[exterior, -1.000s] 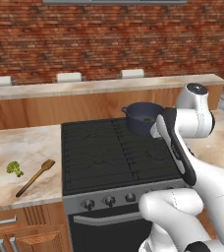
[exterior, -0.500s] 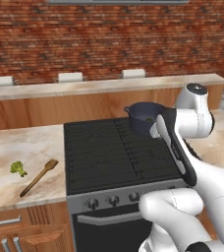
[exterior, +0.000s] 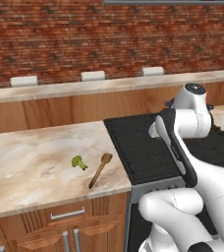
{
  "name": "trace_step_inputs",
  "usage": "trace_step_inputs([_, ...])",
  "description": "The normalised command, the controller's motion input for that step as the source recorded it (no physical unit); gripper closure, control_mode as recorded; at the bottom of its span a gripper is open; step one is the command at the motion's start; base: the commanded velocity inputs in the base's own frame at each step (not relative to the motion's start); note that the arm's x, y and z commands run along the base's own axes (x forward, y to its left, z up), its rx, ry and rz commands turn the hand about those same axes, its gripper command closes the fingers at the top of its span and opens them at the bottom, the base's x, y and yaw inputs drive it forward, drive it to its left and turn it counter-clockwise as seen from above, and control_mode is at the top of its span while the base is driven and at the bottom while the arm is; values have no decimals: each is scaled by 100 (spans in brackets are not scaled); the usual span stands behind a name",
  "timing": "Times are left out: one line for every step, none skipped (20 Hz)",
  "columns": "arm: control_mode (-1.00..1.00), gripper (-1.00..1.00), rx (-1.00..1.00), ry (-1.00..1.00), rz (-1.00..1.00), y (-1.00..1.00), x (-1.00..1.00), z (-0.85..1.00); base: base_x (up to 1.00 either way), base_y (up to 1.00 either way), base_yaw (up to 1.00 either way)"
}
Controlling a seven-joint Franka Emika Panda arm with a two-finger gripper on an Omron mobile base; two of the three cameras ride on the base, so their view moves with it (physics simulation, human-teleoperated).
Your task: Put the lime and broccoli in the pot. Retrieve the spatula and lightly stir the vegetables in the pot.
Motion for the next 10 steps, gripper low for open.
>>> trace_step_inputs([100,-100,0,0,0,0,0,0,0,100,-9])
trace_step_inputs([100,-100,0,0,0,0,0,0,0,73,0])
trace_step_inputs([100,-100,0,0,0,0,0,0,0,66,0])
trace_step_inputs([100,-100,0,0,0,0,0,0,0,58,0])
trace_step_inputs([100,-100,0,0,0,0,0,0,0,62,3])
trace_step_inputs([100,-100,0,0,0,0,0,0,0,61,4])
trace_step_inputs([100,-100,0,0,0,0,0,0,0,65,6])
trace_step_inputs([100,-100,0,0,0,0,0,0,0,69,9])
trace_step_inputs([100,-100,0,0,0,0,0,0,1,65,11])
trace_step_inputs([100,-100,0,0,0,0,0,0,6,51,13])
